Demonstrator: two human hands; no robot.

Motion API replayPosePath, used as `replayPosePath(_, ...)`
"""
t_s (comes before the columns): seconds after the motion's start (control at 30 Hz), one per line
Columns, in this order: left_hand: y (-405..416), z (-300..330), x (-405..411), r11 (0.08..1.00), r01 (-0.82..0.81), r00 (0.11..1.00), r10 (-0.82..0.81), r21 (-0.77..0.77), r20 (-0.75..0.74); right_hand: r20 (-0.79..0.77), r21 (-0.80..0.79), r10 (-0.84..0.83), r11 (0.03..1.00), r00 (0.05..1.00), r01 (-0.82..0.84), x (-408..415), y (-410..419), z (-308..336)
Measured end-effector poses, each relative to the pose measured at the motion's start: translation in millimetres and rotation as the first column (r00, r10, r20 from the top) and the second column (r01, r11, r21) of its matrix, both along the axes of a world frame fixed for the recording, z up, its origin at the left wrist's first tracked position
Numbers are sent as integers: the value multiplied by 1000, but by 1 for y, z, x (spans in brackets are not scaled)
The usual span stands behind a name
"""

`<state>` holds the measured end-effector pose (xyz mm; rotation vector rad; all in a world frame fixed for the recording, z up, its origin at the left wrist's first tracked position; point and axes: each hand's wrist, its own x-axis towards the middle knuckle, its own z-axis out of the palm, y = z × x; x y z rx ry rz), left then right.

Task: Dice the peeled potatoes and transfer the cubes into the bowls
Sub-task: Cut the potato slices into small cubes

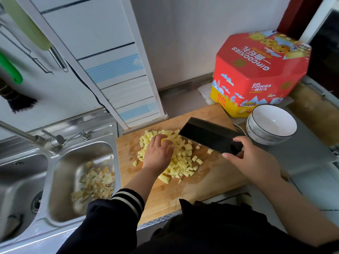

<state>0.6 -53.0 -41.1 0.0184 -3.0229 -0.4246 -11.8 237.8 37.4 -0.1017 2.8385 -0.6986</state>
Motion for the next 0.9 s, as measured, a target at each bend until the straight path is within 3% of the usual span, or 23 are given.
replayPosePath(0.3, 34, 21, -36, 988, -1, 995, -14, -155, -98, 73, -367, -273, 887, 959, 280, -2, 12, -11)
replayPosePath(0.5, 103, 26, -74, 981, 196, 958, -190, -4, 216, 98, -342, -319, 879, 943, 333, -6, 37, -8)
replayPosePath(0.63, 139, 17, -100, 948, 315, 884, -278, -40, 377, 172, -378, -330, 848, 928, 372, -7, 48, -1)
replayPosePath(0.77, 164, 10, -116, 963, 270, 851, -237, -4, 468, 186, -406, -363, 818, 913, 408, -7, 58, 1)
replayPosePath(0.9, 173, -1, -120, 972, 222, 844, -151, -79, 514, 176, -416, -388, 803, 905, 426, -4, 58, 0)
